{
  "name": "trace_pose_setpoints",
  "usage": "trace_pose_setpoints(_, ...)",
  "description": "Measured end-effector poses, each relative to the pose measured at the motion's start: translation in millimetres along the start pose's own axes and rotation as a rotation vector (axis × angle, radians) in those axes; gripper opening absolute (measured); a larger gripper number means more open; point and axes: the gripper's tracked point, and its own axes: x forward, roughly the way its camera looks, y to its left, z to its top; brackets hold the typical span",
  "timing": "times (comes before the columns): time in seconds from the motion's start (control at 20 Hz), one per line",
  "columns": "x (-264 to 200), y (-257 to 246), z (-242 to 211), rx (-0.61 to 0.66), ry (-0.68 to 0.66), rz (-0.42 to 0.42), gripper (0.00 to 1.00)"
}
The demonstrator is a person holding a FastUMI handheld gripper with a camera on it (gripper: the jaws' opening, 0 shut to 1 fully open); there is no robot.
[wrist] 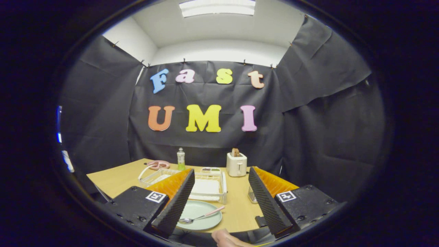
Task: Take the plate from the dish rack, then take the spoon from the basket and place it into the plate.
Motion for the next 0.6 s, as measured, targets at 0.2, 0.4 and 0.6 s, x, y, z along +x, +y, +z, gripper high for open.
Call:
trace_pose_setpoints(0.2, -2, -6, -7, 0.006, 0.024, -0.017, 1.00)
trace_pose_setpoints(0.4, 7, -9, -26, 0.007, 0.070, -0.023, 1.00)
trace_pose_setpoints(0.6, 13, -11, -32, -0.002, 0.090, -0.032, 1.00)
